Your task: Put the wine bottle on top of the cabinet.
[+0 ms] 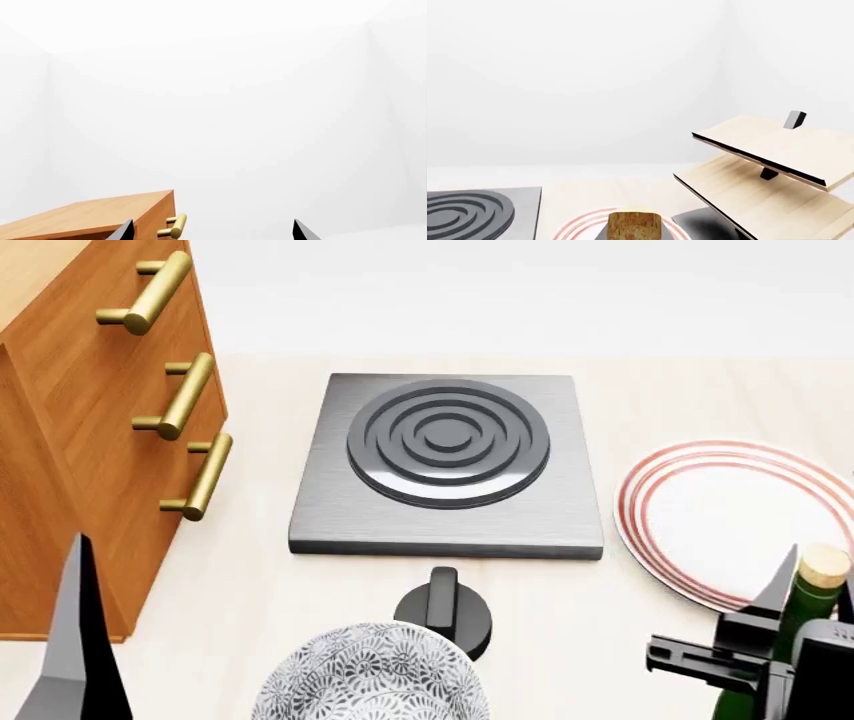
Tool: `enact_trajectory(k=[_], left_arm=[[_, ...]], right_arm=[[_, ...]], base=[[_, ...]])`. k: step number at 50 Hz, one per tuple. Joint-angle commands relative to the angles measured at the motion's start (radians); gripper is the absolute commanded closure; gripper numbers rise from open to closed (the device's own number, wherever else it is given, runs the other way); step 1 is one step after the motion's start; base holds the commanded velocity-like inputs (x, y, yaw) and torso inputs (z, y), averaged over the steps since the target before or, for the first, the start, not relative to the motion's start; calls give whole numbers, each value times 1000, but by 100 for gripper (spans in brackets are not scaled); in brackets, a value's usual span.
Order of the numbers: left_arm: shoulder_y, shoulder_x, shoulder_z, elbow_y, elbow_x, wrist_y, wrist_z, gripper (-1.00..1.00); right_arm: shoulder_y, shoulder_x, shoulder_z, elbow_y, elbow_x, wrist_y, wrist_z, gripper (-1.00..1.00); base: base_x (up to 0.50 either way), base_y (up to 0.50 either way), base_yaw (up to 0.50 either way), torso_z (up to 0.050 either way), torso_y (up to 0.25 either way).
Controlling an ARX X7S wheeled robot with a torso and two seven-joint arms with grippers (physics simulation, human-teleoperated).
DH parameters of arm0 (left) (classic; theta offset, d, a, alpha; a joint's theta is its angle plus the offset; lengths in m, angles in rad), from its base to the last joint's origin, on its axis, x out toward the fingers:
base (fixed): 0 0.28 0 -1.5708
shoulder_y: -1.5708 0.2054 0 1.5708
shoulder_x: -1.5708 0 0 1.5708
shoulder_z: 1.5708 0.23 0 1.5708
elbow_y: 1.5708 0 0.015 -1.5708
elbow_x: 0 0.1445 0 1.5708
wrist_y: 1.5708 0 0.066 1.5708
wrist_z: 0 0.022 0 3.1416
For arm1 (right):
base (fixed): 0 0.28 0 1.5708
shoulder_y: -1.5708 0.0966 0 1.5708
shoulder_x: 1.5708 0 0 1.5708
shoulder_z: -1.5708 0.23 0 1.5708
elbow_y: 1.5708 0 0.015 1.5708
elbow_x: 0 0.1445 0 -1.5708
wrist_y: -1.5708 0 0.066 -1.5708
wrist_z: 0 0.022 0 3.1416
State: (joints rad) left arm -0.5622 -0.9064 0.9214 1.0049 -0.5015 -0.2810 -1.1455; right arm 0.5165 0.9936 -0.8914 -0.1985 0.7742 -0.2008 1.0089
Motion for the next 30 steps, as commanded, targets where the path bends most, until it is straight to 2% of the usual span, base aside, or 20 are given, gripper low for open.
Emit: enact_trajectory(k=[1, 11, 30], left_arm=[[-2, 1, 6, -2, 2, 1, -1, -100], [-4, 3, 10, -5, 1, 2, -2, -100], [-1, 12, 30, -30, 8, 16, 12, -100]], right_arm=[[-21, -1, -1, 10, -4, -11, 3, 100], [-1, 19, 7, -19, -3, 11, 5, 100], [143, 92, 50, -180, 38, 116, -45, 100]], base=[[0, 0, 0, 0, 0], [0, 0, 0, 0, 0], [0, 0, 0, 0, 0]])
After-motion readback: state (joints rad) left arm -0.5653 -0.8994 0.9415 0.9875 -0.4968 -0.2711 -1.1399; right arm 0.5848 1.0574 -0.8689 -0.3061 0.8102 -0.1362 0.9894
